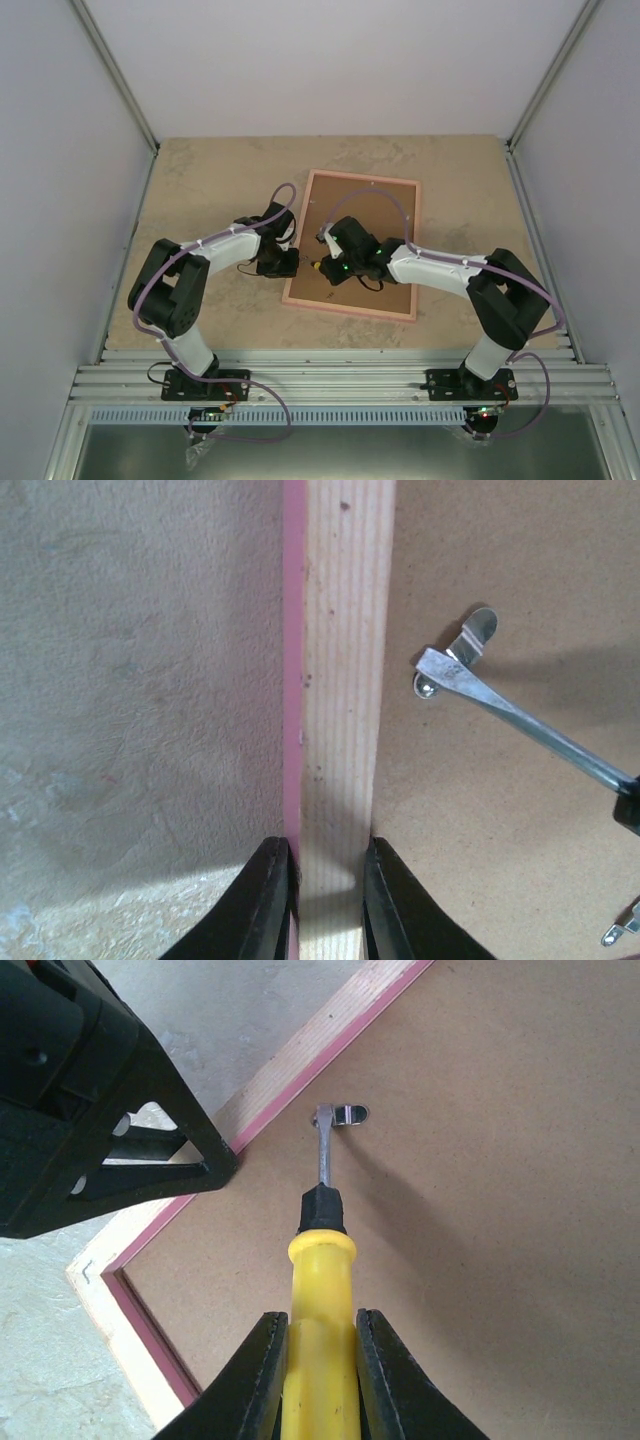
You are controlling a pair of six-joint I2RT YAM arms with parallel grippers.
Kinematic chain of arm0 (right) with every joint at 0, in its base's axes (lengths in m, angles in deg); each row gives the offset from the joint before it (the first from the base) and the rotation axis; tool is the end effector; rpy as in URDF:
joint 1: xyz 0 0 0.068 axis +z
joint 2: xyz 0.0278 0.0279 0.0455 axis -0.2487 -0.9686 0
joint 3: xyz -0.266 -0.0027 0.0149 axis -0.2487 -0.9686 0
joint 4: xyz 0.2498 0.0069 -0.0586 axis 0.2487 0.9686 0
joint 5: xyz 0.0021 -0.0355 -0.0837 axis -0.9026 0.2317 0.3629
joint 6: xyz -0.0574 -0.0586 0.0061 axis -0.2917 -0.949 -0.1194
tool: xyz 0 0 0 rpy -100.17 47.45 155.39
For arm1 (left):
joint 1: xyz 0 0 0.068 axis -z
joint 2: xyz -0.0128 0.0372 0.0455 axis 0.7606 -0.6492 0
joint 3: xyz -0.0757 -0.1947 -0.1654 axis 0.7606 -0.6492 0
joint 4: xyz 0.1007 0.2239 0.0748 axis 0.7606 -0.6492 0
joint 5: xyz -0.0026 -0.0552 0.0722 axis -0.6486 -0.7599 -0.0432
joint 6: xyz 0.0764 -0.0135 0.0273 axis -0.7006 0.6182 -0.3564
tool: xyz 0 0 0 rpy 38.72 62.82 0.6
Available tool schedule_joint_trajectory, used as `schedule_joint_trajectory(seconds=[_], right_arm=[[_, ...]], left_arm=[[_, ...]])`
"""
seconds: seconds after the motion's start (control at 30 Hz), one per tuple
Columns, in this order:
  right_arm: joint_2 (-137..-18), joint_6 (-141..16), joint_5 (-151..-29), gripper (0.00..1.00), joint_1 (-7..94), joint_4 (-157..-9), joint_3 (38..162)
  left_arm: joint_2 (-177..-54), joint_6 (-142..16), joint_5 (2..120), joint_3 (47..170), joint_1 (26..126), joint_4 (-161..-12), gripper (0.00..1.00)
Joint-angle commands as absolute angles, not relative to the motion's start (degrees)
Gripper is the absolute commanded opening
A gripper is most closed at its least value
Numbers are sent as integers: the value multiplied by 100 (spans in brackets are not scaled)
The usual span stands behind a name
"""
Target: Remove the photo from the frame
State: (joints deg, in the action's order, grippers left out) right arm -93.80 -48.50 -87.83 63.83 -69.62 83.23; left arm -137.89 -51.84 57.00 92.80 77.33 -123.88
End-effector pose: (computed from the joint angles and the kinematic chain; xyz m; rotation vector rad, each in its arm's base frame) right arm 0.2333 0.2826 0.1524 -0.6778 2.4971 0.6053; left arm 0.2658 -0.1572 0.1143 0.1628 2.9838 -0.4379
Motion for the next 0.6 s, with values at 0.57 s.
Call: schedule_joint_trajectory(seconds=[0.57], right_arm=[[-8756, -5353, -8413, 0, 5929, -7193, 8087]], left_arm=[[-13157, -4975, 5259, 8510, 8076, -12689, 1]])
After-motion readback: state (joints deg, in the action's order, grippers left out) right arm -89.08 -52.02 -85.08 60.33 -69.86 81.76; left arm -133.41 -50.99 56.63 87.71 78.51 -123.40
